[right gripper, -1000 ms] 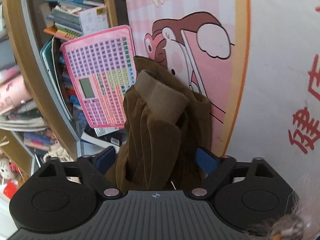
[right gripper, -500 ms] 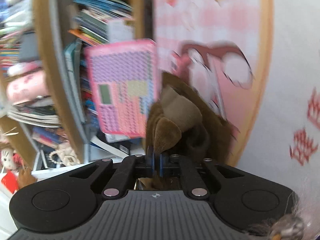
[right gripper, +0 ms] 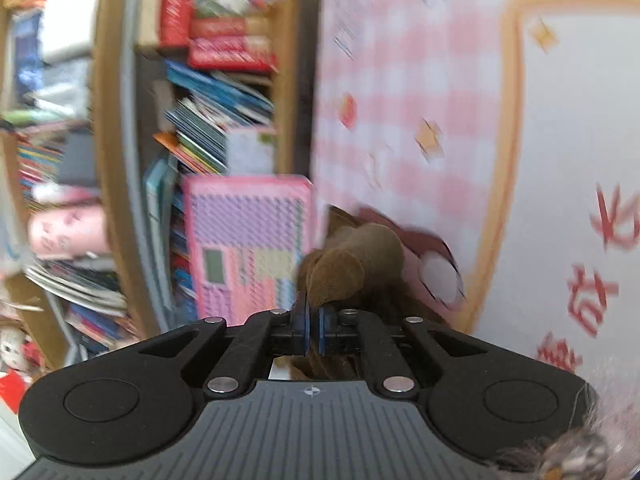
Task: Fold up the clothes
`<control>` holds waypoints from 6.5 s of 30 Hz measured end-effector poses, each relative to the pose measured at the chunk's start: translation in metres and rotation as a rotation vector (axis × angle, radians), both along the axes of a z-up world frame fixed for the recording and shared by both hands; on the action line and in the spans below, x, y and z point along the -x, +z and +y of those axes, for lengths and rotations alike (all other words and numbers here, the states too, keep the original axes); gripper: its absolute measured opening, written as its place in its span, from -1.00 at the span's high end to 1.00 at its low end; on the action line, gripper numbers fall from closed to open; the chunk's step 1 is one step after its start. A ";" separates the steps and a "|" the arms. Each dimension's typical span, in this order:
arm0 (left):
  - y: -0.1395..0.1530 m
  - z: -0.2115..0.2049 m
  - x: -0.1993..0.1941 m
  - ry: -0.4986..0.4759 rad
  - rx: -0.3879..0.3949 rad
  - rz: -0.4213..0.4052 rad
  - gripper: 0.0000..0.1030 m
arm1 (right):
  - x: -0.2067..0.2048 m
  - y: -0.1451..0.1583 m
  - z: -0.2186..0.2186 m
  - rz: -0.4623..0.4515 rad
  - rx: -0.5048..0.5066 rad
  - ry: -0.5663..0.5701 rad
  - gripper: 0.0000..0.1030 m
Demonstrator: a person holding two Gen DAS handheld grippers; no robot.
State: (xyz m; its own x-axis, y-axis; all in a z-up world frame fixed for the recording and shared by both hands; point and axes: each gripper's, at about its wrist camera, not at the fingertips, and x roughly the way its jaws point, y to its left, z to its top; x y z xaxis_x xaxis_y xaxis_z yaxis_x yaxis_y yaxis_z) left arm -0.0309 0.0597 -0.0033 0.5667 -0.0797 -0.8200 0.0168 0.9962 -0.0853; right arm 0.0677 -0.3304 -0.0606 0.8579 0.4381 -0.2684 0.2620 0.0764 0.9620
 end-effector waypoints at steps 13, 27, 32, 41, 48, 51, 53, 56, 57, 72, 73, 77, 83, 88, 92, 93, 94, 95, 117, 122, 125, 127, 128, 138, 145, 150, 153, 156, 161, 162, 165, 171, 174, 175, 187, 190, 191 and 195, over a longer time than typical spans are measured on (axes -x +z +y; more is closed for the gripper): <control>0.007 0.071 0.000 0.109 0.056 -0.093 -0.19 | -0.004 0.258 0.094 -0.770 0.720 0.332 0.92; -0.005 0.135 -0.002 0.184 0.073 -0.064 -0.19 | 0.038 0.016 0.292 -0.061 0.764 1.097 0.90; -0.001 0.135 -0.009 0.151 0.076 -0.081 -0.19 | 0.040 0.014 0.299 -0.044 0.766 1.077 0.86; 0.001 0.132 -0.028 0.083 0.096 -0.107 -0.19 | 0.051 0.028 0.316 -0.130 0.885 1.124 0.34; -0.002 0.124 -0.049 0.023 0.121 -0.124 -0.19 | 0.054 0.048 0.279 -0.138 0.904 0.971 0.13; -0.005 0.119 -0.061 0.002 0.137 -0.137 -0.19 | 0.053 0.050 0.232 -0.043 0.889 0.784 0.12; -0.006 0.116 -0.068 -0.012 0.150 -0.145 -0.19 | 0.056 0.048 0.199 0.032 0.903 0.649 0.12; -0.008 0.110 -0.078 -0.042 0.168 -0.156 -0.19 | 0.068 0.042 0.156 0.158 1.004 0.468 0.14; -0.009 0.108 -0.081 -0.052 0.170 -0.157 -0.19 | 0.072 0.041 0.145 0.191 1.045 0.424 0.16; -0.023 0.090 -0.119 -0.141 0.188 -0.175 -0.13 | 0.090 0.012 0.120 0.317 1.367 0.289 0.23; -0.024 0.089 -0.122 -0.147 0.193 -0.177 -0.09 | 0.089 0.013 0.119 0.317 1.367 0.292 0.23; -0.027 0.076 -0.138 -0.200 0.249 -0.183 0.07 | 0.088 0.013 0.120 0.314 1.368 0.302 0.23; -0.046 0.059 -0.166 -0.209 0.272 -0.124 0.37 | 0.086 0.013 0.117 0.317 1.347 0.298 0.23; -0.057 0.057 -0.172 -0.200 0.272 -0.092 0.74 | 0.086 0.013 0.116 0.319 1.338 0.298 0.23; -0.037 0.064 -0.156 -0.220 0.277 -0.152 0.97 | 0.086 0.013 0.116 0.320 1.334 0.298 0.23; -0.022 0.069 -0.146 -0.222 0.306 -0.201 0.97 | 0.086 0.013 0.116 0.322 1.332 0.300 0.23; -0.006 0.074 -0.136 -0.224 0.335 -0.250 0.97 | 0.085 0.013 0.116 0.324 1.329 0.301 0.23; 0.009 0.080 -0.125 -0.226 0.364 -0.299 0.97 | 0.085 0.013 0.115 0.325 1.326 0.301 0.23; -0.036 0.181 -0.120 0.223 0.286 -0.192 0.62 | 0.070 0.013 0.121 0.242 1.353 0.407 0.21; -0.032 0.183 -0.092 0.255 0.325 -0.188 0.62 | 0.071 0.012 0.119 0.222 1.357 0.419 0.21; -0.031 0.180 -0.081 0.249 0.344 -0.180 0.61 | 0.072 0.012 0.119 0.212 1.362 0.421 0.21; -0.031 0.178 -0.075 0.237 0.358 -0.172 0.60 | 0.071 0.012 0.120 0.209 1.364 0.422 0.21; -0.031 0.176 -0.073 0.231 0.364 -0.166 0.52 | 0.071 0.012 0.120 0.208 1.364 0.423 0.21; -0.040 0.159 -0.065 0.198 0.392 -0.046 0.07 | 0.080 0.016 0.115 0.235 1.327 0.370 0.22; -0.047 0.183 -0.039 0.337 0.632 0.075 0.01 | 0.088 0.014 0.109 0.280 1.334 0.346 0.23; -0.072 0.182 -0.025 0.448 0.915 0.190 -0.13 | 0.085 0.015 0.113 0.282 1.330 0.342 0.23; -0.084 0.178 -0.029 0.527 0.987 0.207 -0.08 | 0.085 0.016 0.118 0.273 1.334 0.348 0.23; -0.092 0.179 -0.033 0.601 1.023 0.186 0.17 | 0.086 0.018 0.122 0.271 1.338 0.344 0.23; -0.062 0.184 -0.035 0.532 0.877 0.032 0.82 | 0.092 0.019 0.119 0.300 1.329 0.314 0.23; -0.041 0.183 -0.032 0.465 0.745 -0.071 0.82 | 0.093 0.019 0.117 0.308 1.323 0.305 0.23; -0.004 0.195 -0.023 0.371 0.472 -0.241 0.82 | 0.097 0.023 0.108 0.329 1.289 0.258 0.23; -0.054 0.248 -0.014 0.517 0.591 -0.030 0.77 | 0.109 0.022 0.095 0.382 1.265 0.193 0.23; -0.059 0.251 -0.008 0.528 0.607 -0.035 0.74 | 0.114 0.019 0.097 0.398 1.277 0.207 0.24; -0.059 0.252 -0.010 0.526 0.602 -0.034 0.74 | 0.116 0.018 0.098 0.403 1.281 0.212 0.24; -0.060 0.247 -0.011 0.441 0.625 -0.003 0.72 | 0.120 0.018 0.098 0.442 1.370 0.249 0.80; -0.065 0.231 -0.011 0.382 0.623 0.016 0.70 | 0.126 0.015 0.088 0.483 1.409 0.204 0.80; -0.066 0.227 -0.011 0.372 0.624 0.018 0.70 | 0.125 0.015 0.086 0.489 1.423 0.204 0.79; -0.072 0.226 -0.012 0.358 0.667 0.036 0.69 | 0.120 0.018 0.085 0.530 1.425 0.180 0.47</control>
State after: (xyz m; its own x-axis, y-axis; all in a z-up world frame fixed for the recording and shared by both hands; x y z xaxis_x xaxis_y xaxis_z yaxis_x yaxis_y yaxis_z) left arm -0.0190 0.2853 -0.0748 0.6250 -0.3813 -0.6812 -0.3125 0.6774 -0.6660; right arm -0.0524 -0.2450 -0.0431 0.4963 -0.3570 -0.7913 0.4277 0.8938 -0.1350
